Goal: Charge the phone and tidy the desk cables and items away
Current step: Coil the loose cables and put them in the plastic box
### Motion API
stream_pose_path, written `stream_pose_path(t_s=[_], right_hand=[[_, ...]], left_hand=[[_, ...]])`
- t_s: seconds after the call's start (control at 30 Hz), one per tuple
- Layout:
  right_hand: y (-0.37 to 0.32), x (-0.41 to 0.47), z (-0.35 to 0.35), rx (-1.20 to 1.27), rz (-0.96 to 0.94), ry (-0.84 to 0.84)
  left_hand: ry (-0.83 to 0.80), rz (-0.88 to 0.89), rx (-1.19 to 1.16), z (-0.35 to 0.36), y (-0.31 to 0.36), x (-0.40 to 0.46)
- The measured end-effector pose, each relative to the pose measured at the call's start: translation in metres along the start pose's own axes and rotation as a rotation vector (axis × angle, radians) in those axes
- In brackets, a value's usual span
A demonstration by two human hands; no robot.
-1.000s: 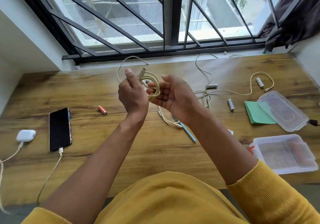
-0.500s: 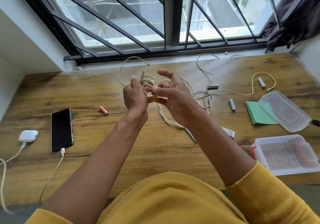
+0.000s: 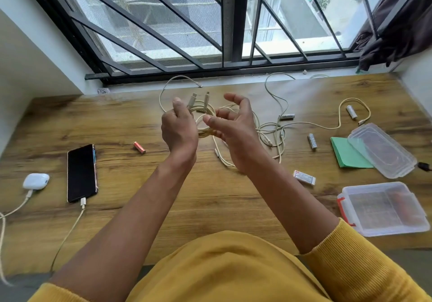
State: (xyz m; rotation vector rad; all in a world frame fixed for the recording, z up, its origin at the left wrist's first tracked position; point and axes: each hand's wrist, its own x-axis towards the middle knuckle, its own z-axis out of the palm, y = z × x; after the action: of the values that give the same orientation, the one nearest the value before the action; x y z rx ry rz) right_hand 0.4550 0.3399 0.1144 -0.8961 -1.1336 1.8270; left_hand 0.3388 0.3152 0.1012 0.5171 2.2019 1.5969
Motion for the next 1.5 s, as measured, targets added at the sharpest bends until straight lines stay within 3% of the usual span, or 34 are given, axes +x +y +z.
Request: stream_pose_path(t_s=[0.17, 0.33, 0.53, 0.77, 0.87, 0.93, 1.13, 1.5], right_hand=[[-0.001, -0.003, -0.002, -0.154, -0.057, -0.02], [-0.003, -0.001, -0.005, -0.147, -0.056, -0.052], [-0.007, -0.001, -0.013, -0.146, -0.023, -0.067], [-0.009, -0.004, -0.014, -0.143, -0.041, 0.005], [-0.007, -0.002, -0.016, -0.182, -0.051, 0.051], [-0.005, 0.0, -0.017, -0.207, -0.051, 0.085], [-0.005, 0.003, -0.02, -0.192, -0.071, 0.16], [-0.005, 0.005, -0.018, -0.091, -0.156, 0.272]], left_hand=[[0.032, 0.09, 0.039, -0.001, 0.003, -0.001], [-0.006, 0.163, 0.101, -0.004, 0.001, -0.002], [-0.153, 0.183, 0.147, -0.009, -0.001, -0.002], [-0.315, 0.371, 0.175, -0.016, -0.004, 0.003], [-0.27, 0.529, 0.203, -0.02, -0.005, 0.005], [-0.226, 0.543, 0.169, -0.021, -0.003, 0.004], [-0.298, 0.298, -0.018, -0.03, 0.0, 0.007], [-0.736, -0.277, -0.528, -0.036, 0.005, 0.01]])
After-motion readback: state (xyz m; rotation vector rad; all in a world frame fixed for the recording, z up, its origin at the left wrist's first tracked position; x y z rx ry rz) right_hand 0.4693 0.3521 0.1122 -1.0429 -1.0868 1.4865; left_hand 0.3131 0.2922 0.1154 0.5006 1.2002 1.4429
